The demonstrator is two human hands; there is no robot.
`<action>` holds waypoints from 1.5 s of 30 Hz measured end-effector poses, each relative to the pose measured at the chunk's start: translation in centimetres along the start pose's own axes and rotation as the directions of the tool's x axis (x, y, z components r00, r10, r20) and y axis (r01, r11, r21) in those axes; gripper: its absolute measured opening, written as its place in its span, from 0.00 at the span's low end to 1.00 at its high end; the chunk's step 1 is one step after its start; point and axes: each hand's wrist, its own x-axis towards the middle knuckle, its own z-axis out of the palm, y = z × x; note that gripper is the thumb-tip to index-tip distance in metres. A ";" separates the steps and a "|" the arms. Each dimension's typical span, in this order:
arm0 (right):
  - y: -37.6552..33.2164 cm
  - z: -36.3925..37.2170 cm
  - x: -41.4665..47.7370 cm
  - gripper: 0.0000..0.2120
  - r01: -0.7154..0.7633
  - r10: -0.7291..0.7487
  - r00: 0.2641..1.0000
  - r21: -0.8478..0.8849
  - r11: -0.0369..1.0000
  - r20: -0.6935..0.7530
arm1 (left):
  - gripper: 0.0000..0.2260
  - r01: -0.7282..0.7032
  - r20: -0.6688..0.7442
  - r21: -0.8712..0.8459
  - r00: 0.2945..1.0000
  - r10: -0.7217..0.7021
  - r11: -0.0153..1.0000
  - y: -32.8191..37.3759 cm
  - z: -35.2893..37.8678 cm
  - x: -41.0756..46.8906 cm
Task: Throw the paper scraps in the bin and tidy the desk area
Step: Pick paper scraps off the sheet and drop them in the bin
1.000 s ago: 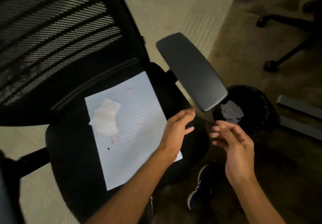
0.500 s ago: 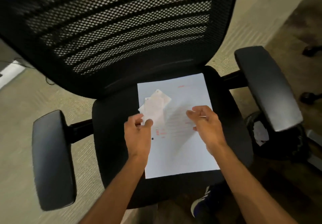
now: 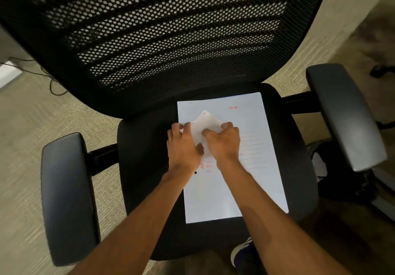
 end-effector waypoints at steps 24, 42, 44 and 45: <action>9.1 -8.4 -4.6 0.12 -0.153 0.073 0.982 0.512 0.845 0.173 | 0.09 0.198 0.194 -0.625 0.976 -0.096 0.755 2.3 1.5 -7.1; 23.7 -28.0 -1.7 0.13 -0.226 0.380 0.925 0.814 0.535 0.007 | 0.07 0.075 0.413 -0.460 0.900 0.138 0.885 21.6 17.1 -14.2; 25.4 -29.3 0.1 0.12 -0.237 0.427 0.904 0.843 0.482 0.010 | 0.06 0.123 0.427 -0.483 0.898 0.110 0.867 23.6 19.8 -13.9; 26.1 -29.8 1.1 0.12 -0.240 0.447 0.894 0.856 0.458 0.011 | 0.06 0.150 0.438 -0.494 0.894 0.095 0.856 24.5 21.2 -13.7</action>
